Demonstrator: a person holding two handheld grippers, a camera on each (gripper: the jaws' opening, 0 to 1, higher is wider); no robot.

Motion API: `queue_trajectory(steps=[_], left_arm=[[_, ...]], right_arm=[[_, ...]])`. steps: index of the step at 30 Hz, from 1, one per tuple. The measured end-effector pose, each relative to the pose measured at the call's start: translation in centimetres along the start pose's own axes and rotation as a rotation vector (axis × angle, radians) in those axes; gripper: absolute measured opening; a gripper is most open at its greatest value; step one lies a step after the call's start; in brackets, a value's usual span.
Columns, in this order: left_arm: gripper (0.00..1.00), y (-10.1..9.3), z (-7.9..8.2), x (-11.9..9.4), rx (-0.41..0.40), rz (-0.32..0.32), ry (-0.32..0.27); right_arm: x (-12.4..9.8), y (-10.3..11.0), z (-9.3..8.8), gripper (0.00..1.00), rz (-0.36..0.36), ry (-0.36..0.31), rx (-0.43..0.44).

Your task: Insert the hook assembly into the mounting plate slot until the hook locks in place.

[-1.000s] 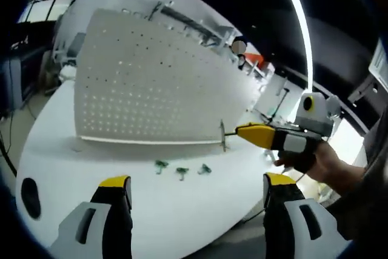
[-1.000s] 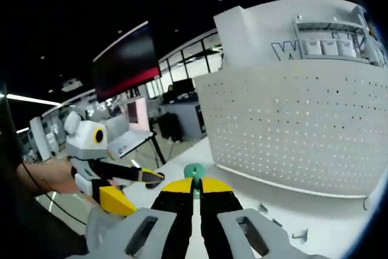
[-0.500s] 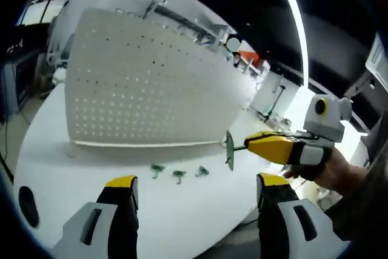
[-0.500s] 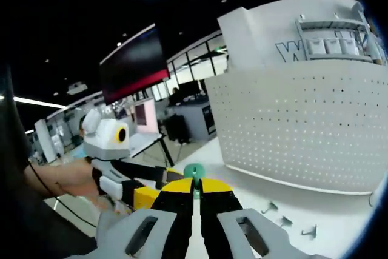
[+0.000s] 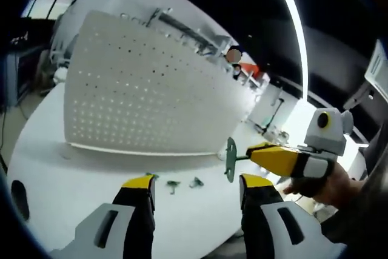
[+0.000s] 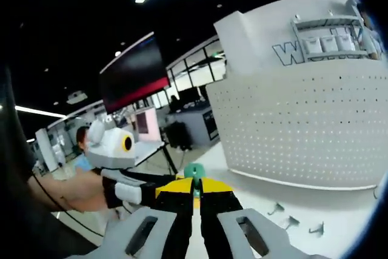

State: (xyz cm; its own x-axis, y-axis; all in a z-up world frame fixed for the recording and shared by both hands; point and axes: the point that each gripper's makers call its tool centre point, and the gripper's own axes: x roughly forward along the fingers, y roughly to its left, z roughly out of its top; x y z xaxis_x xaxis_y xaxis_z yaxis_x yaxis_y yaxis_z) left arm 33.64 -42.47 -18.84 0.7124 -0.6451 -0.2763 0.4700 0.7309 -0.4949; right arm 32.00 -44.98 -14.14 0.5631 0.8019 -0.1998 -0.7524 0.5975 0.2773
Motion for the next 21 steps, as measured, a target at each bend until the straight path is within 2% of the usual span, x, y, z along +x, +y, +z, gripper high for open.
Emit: queue_trajectory(steps=[2, 4, 9, 16, 21], left_arm=[[0.49, 0.2, 0.4, -0.2, -0.014, 0.013, -0.023], [0.46, 0.0, 0.7, -0.2, -0.042, -0.002, -0.038], [0.38, -0.7, 0.6, -0.1, -0.061, -0.04, -0.039], [0.2, -2.1, 0.6, 0.1, -0.055, -0.107, -0.033], [0.15, -2.4, 0.6, 0.2, -0.058, -0.123, -0.031]], right_arm=[[0.0, 0.0, 0.0, 0.01, -0.002, -0.004, 0.003], [0.0, 0.1, 0.0, 0.01, -0.003, -0.008, 0.008], [0.1, 0.2, 0.2, 0.01, -0.008, -0.014, 0.009], [0.0, 0.0, 0.0, 0.01, -0.015, -0.017, 0.023], [0.1, -0.1, -0.1, 0.01, -0.019, -0.021, 0.036]])
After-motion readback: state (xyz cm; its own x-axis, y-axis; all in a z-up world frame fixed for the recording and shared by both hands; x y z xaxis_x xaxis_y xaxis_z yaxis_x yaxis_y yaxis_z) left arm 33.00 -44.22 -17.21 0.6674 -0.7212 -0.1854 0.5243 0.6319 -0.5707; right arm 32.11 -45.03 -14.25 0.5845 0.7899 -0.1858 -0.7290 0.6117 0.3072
